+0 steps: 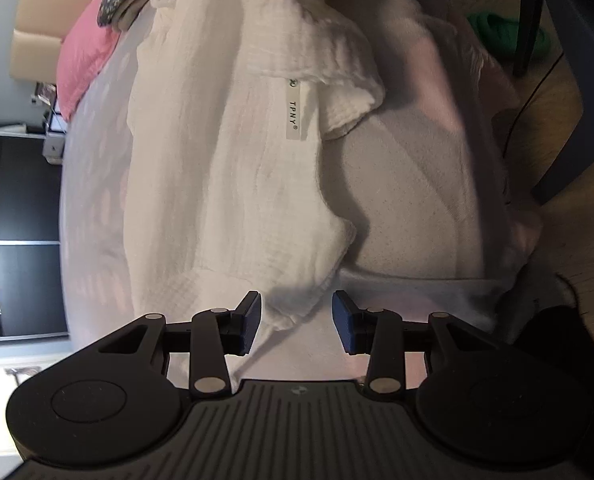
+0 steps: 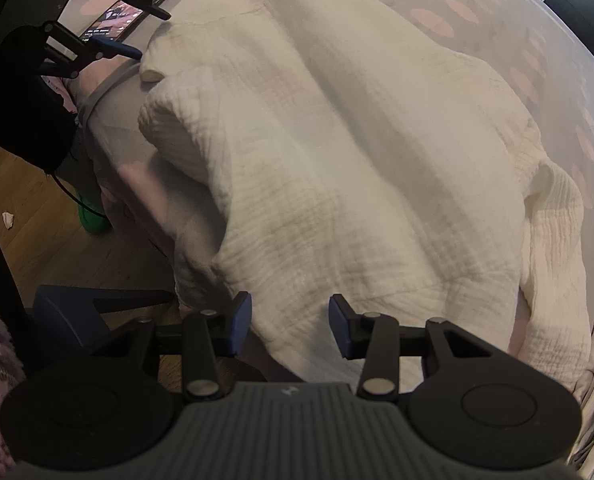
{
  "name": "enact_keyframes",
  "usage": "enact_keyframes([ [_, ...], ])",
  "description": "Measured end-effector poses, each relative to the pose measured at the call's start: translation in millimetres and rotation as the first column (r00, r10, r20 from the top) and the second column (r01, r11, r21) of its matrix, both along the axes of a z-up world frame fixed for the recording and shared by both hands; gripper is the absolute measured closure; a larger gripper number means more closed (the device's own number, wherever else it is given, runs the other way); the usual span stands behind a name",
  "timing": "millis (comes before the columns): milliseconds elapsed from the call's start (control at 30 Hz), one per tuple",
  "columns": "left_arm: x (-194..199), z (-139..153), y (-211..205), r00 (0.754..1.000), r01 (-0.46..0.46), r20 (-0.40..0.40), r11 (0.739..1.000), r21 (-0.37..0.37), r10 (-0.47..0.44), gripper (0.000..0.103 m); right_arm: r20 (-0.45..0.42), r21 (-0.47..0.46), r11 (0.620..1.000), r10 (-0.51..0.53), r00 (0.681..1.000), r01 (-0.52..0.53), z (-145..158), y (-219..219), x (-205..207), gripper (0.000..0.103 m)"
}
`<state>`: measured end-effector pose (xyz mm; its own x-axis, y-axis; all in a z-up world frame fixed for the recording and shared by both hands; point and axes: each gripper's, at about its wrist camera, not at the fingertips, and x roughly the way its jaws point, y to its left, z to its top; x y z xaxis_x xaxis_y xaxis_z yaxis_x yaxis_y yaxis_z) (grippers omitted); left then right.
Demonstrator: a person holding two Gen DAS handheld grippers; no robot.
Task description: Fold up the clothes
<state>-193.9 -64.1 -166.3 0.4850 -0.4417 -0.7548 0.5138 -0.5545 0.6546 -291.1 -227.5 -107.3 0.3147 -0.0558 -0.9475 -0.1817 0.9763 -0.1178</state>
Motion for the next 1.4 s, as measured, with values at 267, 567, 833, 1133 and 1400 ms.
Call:
enact_keyframes([
  [267, -2.9, -30.3, -1.3, 0.989, 0.087, 0.123, 0.996, -0.005, -0.086, 0.066, 0.005, -0.023, 0.998, 0.058, 0.998, -0.058, -0.7, 10.5, -8.0, 0.05],
  [567, -7.4, -36.5, -3.4, 0.984, 0.086, 0.159, 0.995, -0.046, -0.078, 0.066, -0.12, -0.101, 0.989, 0.096, 0.988, -0.108, -32.6, 24.5, -1.1, 0.047],
  [833, -14.9, -59.1, 11.6, 0.906, 0.275, 0.333, 0.961, -0.002, -0.259, 0.066, -0.108, -0.274, 0.953, 0.101, 0.989, -0.127, -42.6, 36.9, -5.1, 0.082],
  [1133, -18.2, -72.7, 7.2, 0.877, 0.291, 0.393, 0.956, 0.028, -0.278, 0.072, 0.204, -0.368, 0.927, 0.009, 0.979, 0.068, 38.0, 8.3, -26.8, 0.096],
  [1400, 0.7, 19.0, -60.3, 0.97, -0.209, 0.055, 0.929, -0.306, 0.236, 0.095, 0.457, -0.401, 0.887, -0.021, 0.889, 0.227, 112.2, -30.1, -18.1, 0.097],
])
